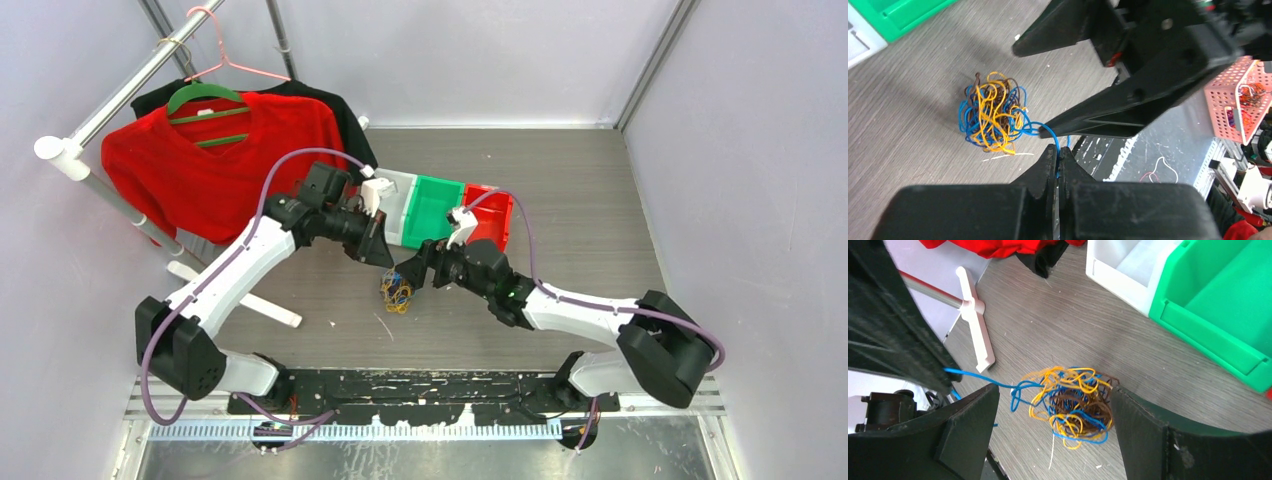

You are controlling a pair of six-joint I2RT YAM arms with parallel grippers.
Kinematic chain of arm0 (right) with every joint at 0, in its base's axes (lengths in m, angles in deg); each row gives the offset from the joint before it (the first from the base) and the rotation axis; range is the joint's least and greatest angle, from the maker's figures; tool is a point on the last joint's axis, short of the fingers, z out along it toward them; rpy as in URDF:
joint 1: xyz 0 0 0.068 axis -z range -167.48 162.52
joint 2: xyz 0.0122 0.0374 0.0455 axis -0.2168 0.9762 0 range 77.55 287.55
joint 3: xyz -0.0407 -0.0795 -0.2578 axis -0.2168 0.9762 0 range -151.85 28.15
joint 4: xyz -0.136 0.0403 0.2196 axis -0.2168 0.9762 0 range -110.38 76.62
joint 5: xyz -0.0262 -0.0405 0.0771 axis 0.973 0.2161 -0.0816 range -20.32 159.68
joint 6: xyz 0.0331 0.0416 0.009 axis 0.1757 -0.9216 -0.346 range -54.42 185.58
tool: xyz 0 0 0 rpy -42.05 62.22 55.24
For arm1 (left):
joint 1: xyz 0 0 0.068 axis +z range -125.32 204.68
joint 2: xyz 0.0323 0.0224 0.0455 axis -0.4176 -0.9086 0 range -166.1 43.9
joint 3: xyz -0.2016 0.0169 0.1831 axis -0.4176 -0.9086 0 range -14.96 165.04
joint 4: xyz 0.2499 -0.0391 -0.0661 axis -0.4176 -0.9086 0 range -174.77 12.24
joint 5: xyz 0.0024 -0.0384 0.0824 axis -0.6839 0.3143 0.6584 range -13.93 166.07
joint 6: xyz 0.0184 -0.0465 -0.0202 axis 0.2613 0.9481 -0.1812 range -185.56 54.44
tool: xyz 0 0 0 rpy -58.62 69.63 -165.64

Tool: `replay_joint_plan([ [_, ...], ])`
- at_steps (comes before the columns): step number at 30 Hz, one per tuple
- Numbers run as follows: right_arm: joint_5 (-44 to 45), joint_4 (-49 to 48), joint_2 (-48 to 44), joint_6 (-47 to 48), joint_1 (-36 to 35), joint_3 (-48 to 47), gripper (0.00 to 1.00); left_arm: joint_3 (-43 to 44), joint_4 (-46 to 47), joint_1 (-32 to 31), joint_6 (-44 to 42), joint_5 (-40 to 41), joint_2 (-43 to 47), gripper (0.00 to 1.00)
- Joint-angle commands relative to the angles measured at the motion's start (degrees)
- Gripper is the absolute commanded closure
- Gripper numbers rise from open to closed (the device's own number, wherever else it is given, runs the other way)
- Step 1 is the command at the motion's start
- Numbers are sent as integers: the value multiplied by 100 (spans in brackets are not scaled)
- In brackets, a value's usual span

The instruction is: Untangle the cables

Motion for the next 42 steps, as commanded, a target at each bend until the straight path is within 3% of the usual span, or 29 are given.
replay_joint_plan([
  [1,250,-530,190,154,-110,-427,14,499,-297,-33,-12,-633,188,100],
  [16,1121,-1691,1291,15,-620,-503,18,1259,-796,-42,91,-1068,389,100],
  [23,1526,-2200,1341,-173,-614,122,22,1981,-1397,-43,-69,-978,515,100],
  [34,2147,-2597,1386,-560,-620,1068,35,3318,-2215,-41,-590,-386,534,100],
  [40,2126,-2678,1435,-705,-620,1330,34,3942,-2361,-45,-920,339,493,100],
  [42,1908,-2791,1382,-708,-618,1365,22,3973,-2359,-40,-922,388,489,100],
])
